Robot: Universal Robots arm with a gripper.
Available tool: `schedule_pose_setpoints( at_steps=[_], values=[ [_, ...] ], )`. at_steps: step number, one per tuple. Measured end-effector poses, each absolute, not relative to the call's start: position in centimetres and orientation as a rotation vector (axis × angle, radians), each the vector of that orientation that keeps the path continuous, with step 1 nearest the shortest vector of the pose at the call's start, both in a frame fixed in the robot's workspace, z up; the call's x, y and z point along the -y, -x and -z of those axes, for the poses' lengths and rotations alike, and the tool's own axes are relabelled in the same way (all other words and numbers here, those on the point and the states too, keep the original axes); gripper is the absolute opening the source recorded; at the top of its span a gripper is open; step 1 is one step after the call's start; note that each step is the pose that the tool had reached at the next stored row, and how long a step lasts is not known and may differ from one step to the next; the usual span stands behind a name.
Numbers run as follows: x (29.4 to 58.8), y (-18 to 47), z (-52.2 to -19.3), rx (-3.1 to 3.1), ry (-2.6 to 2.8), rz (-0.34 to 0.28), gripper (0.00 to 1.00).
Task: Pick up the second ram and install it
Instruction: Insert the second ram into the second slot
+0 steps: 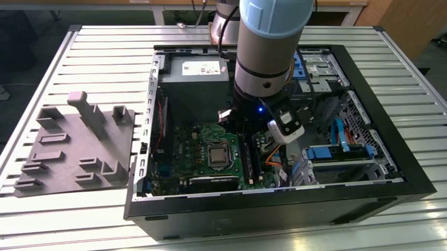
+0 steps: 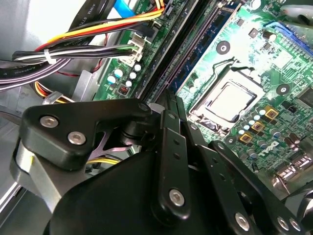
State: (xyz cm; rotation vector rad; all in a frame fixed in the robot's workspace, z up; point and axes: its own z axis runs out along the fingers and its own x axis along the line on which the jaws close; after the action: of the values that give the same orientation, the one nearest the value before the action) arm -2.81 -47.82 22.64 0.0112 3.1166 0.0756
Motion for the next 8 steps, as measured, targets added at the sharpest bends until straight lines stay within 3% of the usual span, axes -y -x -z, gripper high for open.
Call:
schedule_pose_setpoints(
  at_steps=[8],
  values=[
    [47.83, 2.81, -22.50, -3.117, -0.011, -0.076, 0.12]
  ],
)
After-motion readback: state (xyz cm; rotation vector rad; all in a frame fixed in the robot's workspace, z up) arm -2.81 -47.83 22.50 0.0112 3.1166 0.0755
